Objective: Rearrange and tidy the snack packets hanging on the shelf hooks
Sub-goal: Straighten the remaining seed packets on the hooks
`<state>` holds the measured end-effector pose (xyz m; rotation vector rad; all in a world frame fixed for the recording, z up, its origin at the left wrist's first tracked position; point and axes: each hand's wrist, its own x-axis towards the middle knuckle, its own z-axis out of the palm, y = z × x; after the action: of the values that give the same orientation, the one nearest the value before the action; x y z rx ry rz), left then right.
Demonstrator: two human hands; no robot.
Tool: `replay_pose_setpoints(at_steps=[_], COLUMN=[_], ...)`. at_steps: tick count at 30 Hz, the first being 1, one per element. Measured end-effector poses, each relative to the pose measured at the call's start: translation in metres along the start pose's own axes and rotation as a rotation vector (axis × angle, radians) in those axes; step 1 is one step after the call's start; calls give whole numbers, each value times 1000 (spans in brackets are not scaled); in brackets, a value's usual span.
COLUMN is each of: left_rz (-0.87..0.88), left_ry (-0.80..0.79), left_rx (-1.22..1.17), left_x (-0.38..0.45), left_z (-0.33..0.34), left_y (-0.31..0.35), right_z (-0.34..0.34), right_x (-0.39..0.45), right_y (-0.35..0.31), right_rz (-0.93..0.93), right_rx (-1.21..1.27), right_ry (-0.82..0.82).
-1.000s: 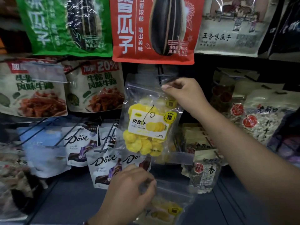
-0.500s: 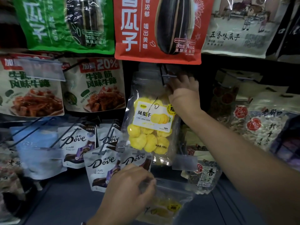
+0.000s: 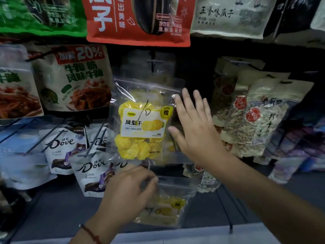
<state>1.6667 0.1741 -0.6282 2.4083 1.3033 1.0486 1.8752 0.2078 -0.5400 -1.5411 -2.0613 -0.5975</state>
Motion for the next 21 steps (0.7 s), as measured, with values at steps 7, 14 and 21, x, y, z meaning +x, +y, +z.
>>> replay_pose_setpoints(at_steps=[7, 14, 21], left_rz=[-4, -3, -75], left_ry=[-57, -42, -47], left_rx=[17, 34, 83], left_x=[0, 3, 12], left_z=[24, 45, 52], left_y=[8, 21, 22], right_z=[15, 46, 46], right_x=[-117, -151, -128], right_y=[18, 20, 26], right_rz=[71, 216, 166], right_rx=[336, 463, 538], right_ry=[-253, -157, -216])
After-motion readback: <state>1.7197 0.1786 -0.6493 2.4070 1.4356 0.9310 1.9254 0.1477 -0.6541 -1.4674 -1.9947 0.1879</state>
